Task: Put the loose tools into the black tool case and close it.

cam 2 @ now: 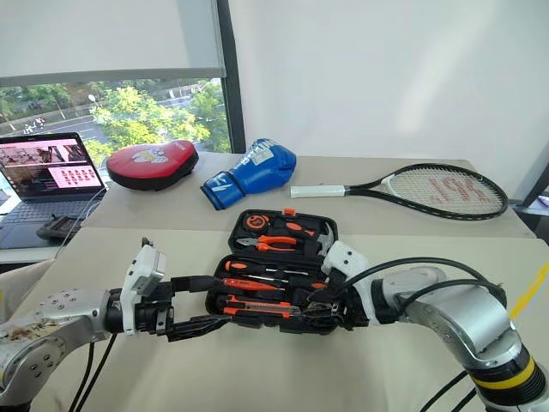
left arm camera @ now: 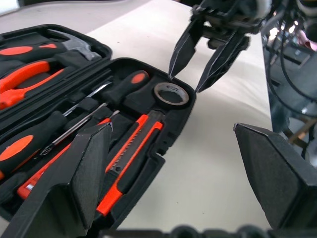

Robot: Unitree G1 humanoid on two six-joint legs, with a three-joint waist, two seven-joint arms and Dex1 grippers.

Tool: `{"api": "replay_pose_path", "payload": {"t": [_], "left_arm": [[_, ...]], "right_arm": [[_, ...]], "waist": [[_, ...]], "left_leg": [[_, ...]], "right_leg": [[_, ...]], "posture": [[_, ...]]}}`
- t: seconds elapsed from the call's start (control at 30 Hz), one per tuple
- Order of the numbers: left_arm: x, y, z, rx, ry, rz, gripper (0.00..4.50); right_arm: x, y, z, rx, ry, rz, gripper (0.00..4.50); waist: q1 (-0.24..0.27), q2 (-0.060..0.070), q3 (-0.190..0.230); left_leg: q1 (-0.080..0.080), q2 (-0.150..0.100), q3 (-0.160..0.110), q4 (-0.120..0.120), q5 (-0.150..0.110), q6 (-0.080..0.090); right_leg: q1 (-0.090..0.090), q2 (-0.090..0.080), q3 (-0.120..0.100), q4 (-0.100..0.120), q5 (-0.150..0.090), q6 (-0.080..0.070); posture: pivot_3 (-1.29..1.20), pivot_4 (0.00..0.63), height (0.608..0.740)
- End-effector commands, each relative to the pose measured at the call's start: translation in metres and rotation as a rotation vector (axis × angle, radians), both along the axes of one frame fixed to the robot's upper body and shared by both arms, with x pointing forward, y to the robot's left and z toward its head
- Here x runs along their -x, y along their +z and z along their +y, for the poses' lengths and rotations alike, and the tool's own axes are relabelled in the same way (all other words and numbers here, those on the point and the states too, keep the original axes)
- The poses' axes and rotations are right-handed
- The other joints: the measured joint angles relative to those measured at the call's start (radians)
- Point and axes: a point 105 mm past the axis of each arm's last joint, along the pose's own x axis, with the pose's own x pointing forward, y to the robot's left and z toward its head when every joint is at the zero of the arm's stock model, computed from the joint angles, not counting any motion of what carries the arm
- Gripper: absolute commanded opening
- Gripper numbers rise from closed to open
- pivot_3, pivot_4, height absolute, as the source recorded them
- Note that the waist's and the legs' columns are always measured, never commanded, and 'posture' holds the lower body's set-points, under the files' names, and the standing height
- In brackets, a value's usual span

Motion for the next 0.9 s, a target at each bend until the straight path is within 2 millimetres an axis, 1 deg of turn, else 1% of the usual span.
{"api": "replay_pose_path", "payload": {"t": [0.03,0.1,0.17,0.27,0.3,0.33,0.4,0.43,0.47,0.5,0.53,0.57,0.6,0.63,0.67,0.7,0.73,0.8,0.9], "left_arm": [[-0.005,0.007,-0.002,0.014,0.001,-0.055,4.25],[-0.007,0.008,-0.001,0.023,0.012,-0.053,4.25],[-0.014,0.010,0.002,0.048,0.060,-0.050,4.25],[-0.043,0.013,0.009,0.080,0.236,-0.043,4.25],[-0.054,0.013,0.010,0.084,0.297,-0.035,4.25],[-0.071,0.016,0.009,0.081,0.375,-0.048,4.25],[-0.097,0.017,0.009,0.071,0.505,-0.022,4.25],[-0.109,0.017,0.007,0.044,0.554,-0.018,4.25],[-0.116,0.016,0.007,0.023,0.581,-0.015,4.25],[-0.124,0.015,0.008,-0.009,0.612,-0.012,4.25],[-0.135,0.013,0.004,-0.037,0.640,0.022,4.25],[-0.143,0.011,0.001,-0.057,0.658,0.048,4.25],[-0.150,0.011,-0.003,-0.065,0.666,0.070,4.25],[-0.158,0.010,-0.003,-0.068,0.682,0.113,4.25],[-0.166,0.009,0.000,-0.080,0.701,0.131,4.25],[-0.173,0.007,0.002,-0.103,0.718,0.141,4.25],[-0.179,0.005,0.003,-0.125,0.725,0.153,4.25],[-0.190,0.004,0.003,-0.147,0.745,0.168,4.25],[-0.201,0.006,0.008,-0.128,0.782,0.191,4.25]], "right_arm": [[-0.014,0.013,-0.010,-0.131,-0.164,-0.165,1.46],[-0.015,0.007,-0.013,-0.148,-0.215,-0.224,0.74],[-0.025,0.009,-0.018,-0.205,-0.320,-0.257,0.02],[-0.045,0.023,-0.026,-0.247,-0.439,-0.297,0.02],[-0.054,0.027,-0.031,-0.243,-0.475,-0.297,0.02],[-0.061,0.029,-0.034,-0.206,-0.467,-0.295,0.46],[-0.072,0.033,-0.038,-0.138,-0.449,-0.299,0.73],[-0.079,0.034,-0.041,-0.110,-0.457,-0.282,1.12],[-0.084,0.034,-0.042,-0.096,-0.468,-0.269,1.39],[-0.088,0.034,-0.042,-0.081,-0.475,-0.244,1.78],[-0.097,0.035,-0.045,-0.068,-0.495,-0.219,2.10],[-0.103,0.037,-0.046,-0.062,-0.509,-0.204,2.52],[-0.105,0.036,-0.047,-0.050,-0.507,-0.170,2.84],[-0.114,0.035,-0.050,-0.064,-0.558,-0.128,3.16],[-0.119,0.031,-0.050,-0.063,-0.575,-0.088,3.49],[-0.123,0.026,-0.049,-0.055,-0.581,-0.043,3.96],[-0.128,0.023,-0.049,-0.058,-0.593,-0.015,4.20],[-0.138,0.016,-0.055,-0.048,-0.642,0.015,4.20],[-0.149,0.012,-0.053,-0.057,-0.664,0.053,4.20]], "waist": [[0.002,0.000,0.000],[0.004,0.000,0.000],[0.000,0.000,0.000],[-0.004,0.000,0.000],[-0.003,0.000,0.000],[-0.003,0.000,0.001],[0.003,0.000,0.002],[0.005,-0.001,0.002],[0.005,-0.001,0.003],[0.003,-0.002,0.003],[-0.001,-0.002,0.003],[-0.002,-0.002,0.003],[-0.003,-0.003,0.004],[-0.004,-0.003,0.004],[-0.007,-0.003,0.004],[-0.010,-0.003,0.004],[-0.012,-0.003,0.004],[-0.015,-0.003,0.004],[-0.019,-0.003,0.004]], "left_leg": [[0.000,0.000,0.000,0.000,0.000,0.000],[0.000,-0.001,0.000,0.000,0.000,0.000],[0.000,-0.001,0.000,0.000,0.000,0.000],[0.001,-0.001,0.001,0.000,0.001,-0.002],[0.002,-0.001,0.001,0.001,0.002,-0.002],[0.003,-0.001,0.001,0.001,0.003,-0.003],[0.004,-0.002,0.001,0.001,0.005,-0.003],[0.004,-0.003,0.000,0.001,0.007,-0.001],[0.004,-0.003,0.000,0.001,0.007,-0.001],[0.004,-0.004,0.000,0.001,0.007,-0.001],[0.004,-0.004,0.000,0.001,0.007,-0.001],[0.003,-0.004,0.000,0.000,0.007,-0.001],[0.004,-0.004,0.000,0.001,0.007,-0.001],[0.002,-0.005,0.000,0.001,0.008,-0.001],[0.001,-0.005,0.000,0.000,0.008,-0.001],[0.001,-0.004,0.001,0.000,0.008,-0.001],[-0.001,-0.004,0.001,-0.001,0.008,-0.001],[-0.002,-0.004,0.001,-0.001,0.008,-0.001],[-0.007,-0.005,0.002,-0.001,0.008,-0.001]], "right_leg": [[0.000,0.000,0.000,0.000,0.000,0.000],[0.000,0.000,0.000,0.001,0.000,0.000],[0.000,0.001,0.000,0.001,0.000,0.000],[0.000,0.001,0.001,0.002,0.001,0.001],[0.000,0.002,0.002,0.002,0.002,0.000],[0.001,0.002,0.002,0.004,0.002,0.000],[0.001,0.002,0.002,0.005,0.002,-0.001],[0.002,0.002,0.001,0.006,0.002,-0.001],[0.002,0.002,0.001,0.006,0.003,-0.001],[0.002,0.002,0.001,0.007,0.003,-0.001],[0.001,0.002,0.002,0.008,0.003,-0.001],[0.000,0.002,0.002,0.010,0.003,-0.001],[0.000,0.002,0.002,0.013,0.003,-0.001],[-0.001,0.002,0.002,0.012,0.003,-0.001],[-0.003,0.002,0.002,0.014,0.003,-0.001],[-0.003,0.002,0.002,0.014,0.003,-0.001],[-0.004,0.002,0.002,0.014,0.003,0.000],[-0.006,0.002,0.002,0.014,0.002,0.000],[-0.011,0.002,0.002,0.013,0.002,0.001]], "posture": [[0.00,0.150,0.740],[0.00,0.150,0.740],[0.00,0.150,0.740],[0.00,0.150,0.740],[0.00,0.150,0.740],[0.00,0.150,0.740],[0.00,0.150,0.740],[0.00,0.150,0.740],[0.00,0.150,0.740],[0.00,0.150,0.740],[0.00,0.150,0.740],[0.00,0.150,0.740],[0.00,0.150,0.740],[0.00,0.150,0.740],[0.00,0.150,0.740],[0.00,0.150,0.740],[0.00,0.150,0.740],[0.00,0.150,0.740],[0.00,0.150,0.740]]}}
